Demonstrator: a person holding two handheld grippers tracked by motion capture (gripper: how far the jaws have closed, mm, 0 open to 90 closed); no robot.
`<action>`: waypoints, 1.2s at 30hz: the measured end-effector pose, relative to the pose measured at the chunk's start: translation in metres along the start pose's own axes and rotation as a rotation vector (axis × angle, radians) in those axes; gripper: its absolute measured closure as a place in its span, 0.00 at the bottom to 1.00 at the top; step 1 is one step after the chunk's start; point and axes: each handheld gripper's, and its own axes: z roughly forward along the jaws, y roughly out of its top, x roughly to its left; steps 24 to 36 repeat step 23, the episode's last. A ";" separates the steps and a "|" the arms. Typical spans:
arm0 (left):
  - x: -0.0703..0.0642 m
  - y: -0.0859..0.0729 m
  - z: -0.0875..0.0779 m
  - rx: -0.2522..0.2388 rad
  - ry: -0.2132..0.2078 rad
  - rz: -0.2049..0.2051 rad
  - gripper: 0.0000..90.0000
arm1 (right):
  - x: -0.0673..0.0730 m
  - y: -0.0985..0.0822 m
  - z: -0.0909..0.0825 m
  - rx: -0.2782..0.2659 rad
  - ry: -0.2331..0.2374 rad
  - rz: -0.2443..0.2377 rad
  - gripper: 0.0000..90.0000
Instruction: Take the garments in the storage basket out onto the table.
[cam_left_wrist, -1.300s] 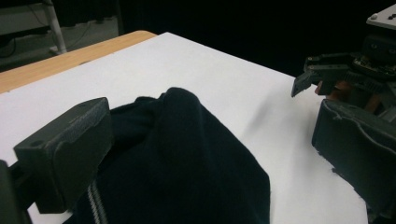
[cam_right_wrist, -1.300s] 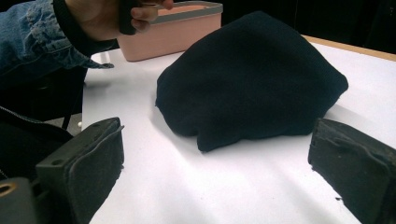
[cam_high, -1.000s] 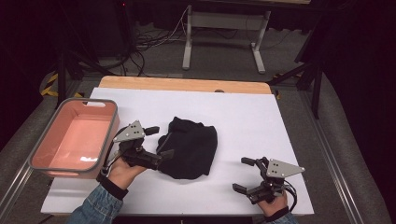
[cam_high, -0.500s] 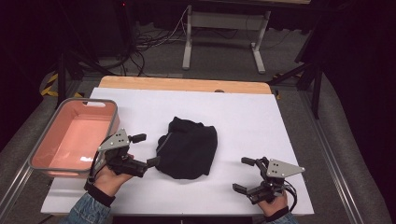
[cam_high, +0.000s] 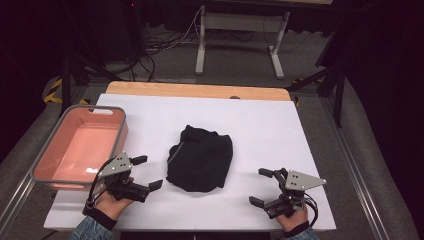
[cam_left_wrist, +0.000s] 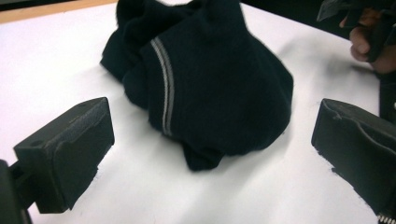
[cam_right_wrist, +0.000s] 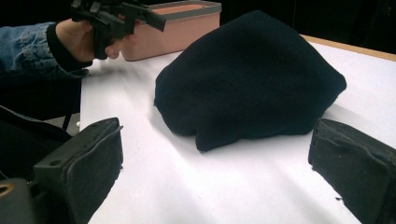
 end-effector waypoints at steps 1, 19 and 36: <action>0.000 -0.002 0.000 -0.001 0.000 -0.006 0.01 | 0.000 0.000 0.000 0.001 -0.001 -0.001 0.04; 0.011 -0.032 -0.006 -0.053 0.062 -0.095 0.00 | 0.000 0.001 -0.001 0.002 -0.001 -0.006 0.04; 0.008 -0.031 -0.005 -0.045 0.097 -0.058 0.00 | 0.000 0.001 -0.001 0.001 0.001 -0.005 0.04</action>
